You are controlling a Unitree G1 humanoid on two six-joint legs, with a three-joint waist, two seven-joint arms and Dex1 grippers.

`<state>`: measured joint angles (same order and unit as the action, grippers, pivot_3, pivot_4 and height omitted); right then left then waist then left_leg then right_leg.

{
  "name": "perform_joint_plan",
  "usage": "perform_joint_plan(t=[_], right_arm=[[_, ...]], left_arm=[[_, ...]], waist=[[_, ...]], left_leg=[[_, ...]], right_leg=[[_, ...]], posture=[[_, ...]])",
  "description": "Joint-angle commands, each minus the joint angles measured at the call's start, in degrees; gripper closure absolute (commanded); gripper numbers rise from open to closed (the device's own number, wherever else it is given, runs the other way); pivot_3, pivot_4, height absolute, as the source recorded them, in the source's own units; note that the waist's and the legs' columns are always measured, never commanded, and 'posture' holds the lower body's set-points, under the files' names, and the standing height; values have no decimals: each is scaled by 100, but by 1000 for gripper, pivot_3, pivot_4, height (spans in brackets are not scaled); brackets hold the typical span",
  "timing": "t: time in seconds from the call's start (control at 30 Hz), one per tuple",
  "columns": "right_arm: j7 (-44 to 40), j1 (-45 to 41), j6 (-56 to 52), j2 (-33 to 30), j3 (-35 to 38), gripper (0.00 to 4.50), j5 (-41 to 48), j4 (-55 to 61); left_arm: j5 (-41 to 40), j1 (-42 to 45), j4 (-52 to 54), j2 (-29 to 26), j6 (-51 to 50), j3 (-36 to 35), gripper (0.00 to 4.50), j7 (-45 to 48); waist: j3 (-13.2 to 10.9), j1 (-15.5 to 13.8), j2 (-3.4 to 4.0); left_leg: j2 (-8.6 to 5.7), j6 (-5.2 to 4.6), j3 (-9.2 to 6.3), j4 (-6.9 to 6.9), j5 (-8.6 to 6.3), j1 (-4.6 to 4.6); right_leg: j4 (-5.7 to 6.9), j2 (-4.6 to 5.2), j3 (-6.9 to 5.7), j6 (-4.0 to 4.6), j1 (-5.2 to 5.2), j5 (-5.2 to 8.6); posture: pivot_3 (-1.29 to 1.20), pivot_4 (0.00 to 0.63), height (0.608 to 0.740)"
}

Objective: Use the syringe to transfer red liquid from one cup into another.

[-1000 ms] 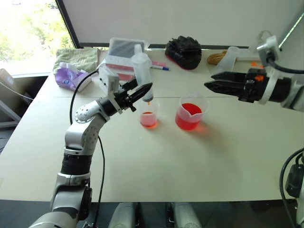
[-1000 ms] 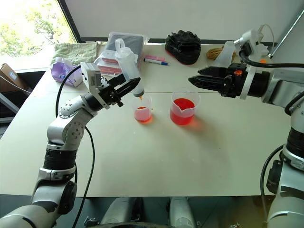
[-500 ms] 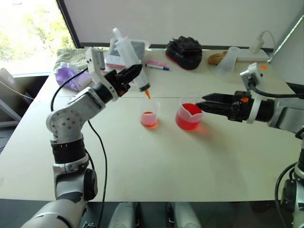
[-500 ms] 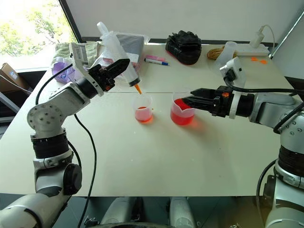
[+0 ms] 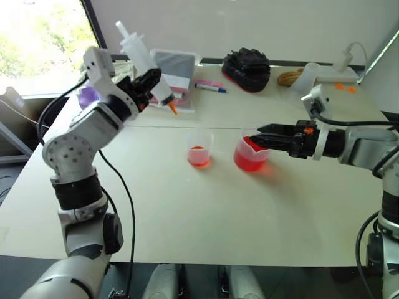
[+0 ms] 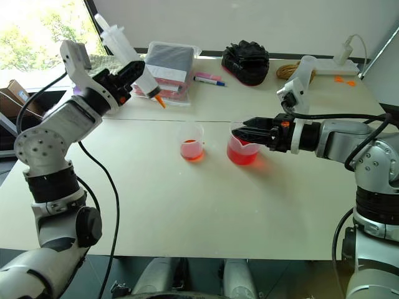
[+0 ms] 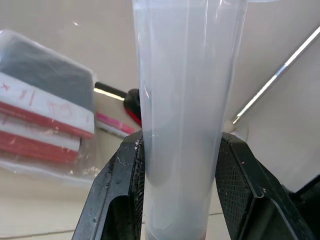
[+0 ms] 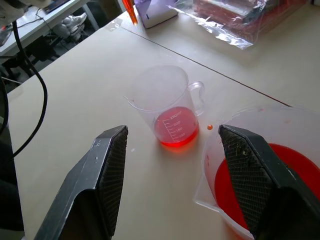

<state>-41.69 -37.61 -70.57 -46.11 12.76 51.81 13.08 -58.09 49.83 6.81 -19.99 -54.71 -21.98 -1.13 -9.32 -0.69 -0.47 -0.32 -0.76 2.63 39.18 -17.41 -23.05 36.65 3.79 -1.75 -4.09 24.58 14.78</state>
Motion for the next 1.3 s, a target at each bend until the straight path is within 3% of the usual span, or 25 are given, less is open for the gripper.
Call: perform_joint_plan(t=[0.03, 0.2, 0.37, 0.53, 0.77, 1.07, 1.3], right_arm=[[-99, -116, 167, -128, 37, 1493, -45, -17], [-129, -13, 231, -253, 43, 1493, -110, 89], [-798, 198, 691, -1037, -195, 1493, -431, 362], [-1561, 239, 1373, -1657, -525, 1493, -830, 409], [-2489, 303, 1906, -2129, -871, 1493, -987, 881], [-2373, -38, 2052, -1975, -1113, 1493, -1356, 713], [-2172, 40, 1931, -1967, -1003, 1493, -1374, 761]], left_arm=[[-230, 382, -13, -305, -103, -66, 3002, 312], [-1010, 880, -829, -902, -1237, -427, 3002, 46], [-2071, 301, -1321, -1410, -2525, -808, 3002, -248], [-2618, -467, -1326, -1702, -3221, -655, 3002, -104], [-1958, -1042, -1548, -2021, -3200, -196, 3002, 1001], [-121, -643, -2827, -1566, -2213, 950, 3002, 2094], [748, -19, -3689, -1314, -2350, 1526, 3002, 2788]], waist=[[0, -1, 0], [0, 3, -1], [0, 30, 1], [-7, 29, -15], [-7, 3, -15], [-6, 0, -13], [-6, 15, -13]], left_leg=[[0, 0, 0, -1, 0, -1], [1, 0, -1, 0, 0, 0], [3, -1, -1, -2, 0, 3], [4, 4, -2, 0, 3, 7], [4, 17, -3, -3, 8, 13], [3, 18, -3, -9, 7, 12], [2, 17, -3, -11, 6, -2]], right_leg=[[-2, 0, 0, 0, 0, 0], [0, 0, 0, 0, -1, 0], [3, -2, 0, -1, 0, 0], [9, -1, 2, -1, -1, 0], [8, 3, 3, 2, -2, 2], [2, 12, 3, 6, 0, 2], [-4, 16, 3, 4, 11, 1]], posture=[[0, 150, 740], [0, 150, 740], [0, 150, 740], [0, 150, 740], [0, 150, 740], [0, 150, 740], [0, 150, 740]])
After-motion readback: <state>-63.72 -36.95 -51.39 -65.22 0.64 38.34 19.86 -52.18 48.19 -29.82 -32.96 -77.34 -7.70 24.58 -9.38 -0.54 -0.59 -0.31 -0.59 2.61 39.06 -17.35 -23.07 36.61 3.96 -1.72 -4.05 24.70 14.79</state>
